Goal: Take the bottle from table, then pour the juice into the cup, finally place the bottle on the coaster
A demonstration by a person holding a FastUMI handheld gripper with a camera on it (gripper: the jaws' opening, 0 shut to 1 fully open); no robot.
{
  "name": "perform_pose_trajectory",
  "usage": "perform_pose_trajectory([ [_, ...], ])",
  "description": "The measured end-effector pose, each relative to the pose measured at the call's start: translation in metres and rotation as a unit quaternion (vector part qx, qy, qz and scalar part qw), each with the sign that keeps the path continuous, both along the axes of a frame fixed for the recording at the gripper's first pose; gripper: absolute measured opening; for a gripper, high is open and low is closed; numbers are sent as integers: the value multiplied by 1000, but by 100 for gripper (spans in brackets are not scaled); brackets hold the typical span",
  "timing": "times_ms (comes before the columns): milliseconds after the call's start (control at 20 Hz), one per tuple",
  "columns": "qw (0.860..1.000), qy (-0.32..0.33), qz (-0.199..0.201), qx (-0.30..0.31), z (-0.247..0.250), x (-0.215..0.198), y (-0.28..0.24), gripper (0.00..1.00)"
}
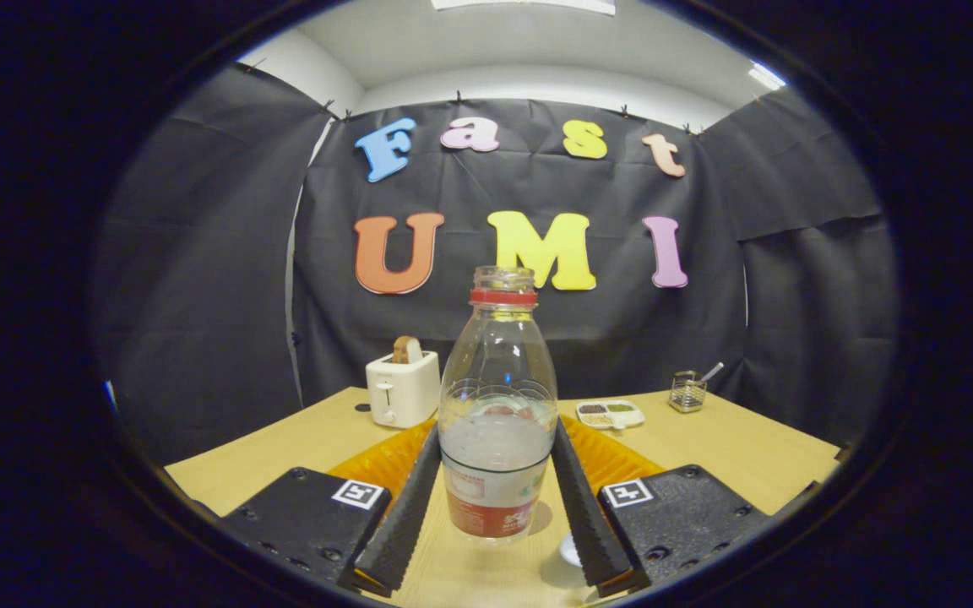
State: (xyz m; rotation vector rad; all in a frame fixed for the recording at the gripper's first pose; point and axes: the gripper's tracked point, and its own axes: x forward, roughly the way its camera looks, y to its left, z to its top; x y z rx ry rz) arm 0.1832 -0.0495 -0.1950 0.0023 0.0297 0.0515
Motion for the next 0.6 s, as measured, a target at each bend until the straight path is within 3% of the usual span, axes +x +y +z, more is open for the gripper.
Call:
perform_pose_trajectory([
  [250, 999, -4, -48, -7, -32, 23, -2, 80],
  [400, 999, 9, -54, -3, -50, 39, -6, 79],
  [500, 999, 12, -33, 9, -56, 50, 3, 80],
  [600, 999, 11, -47, 1, -60, 59, -7, 80],
])
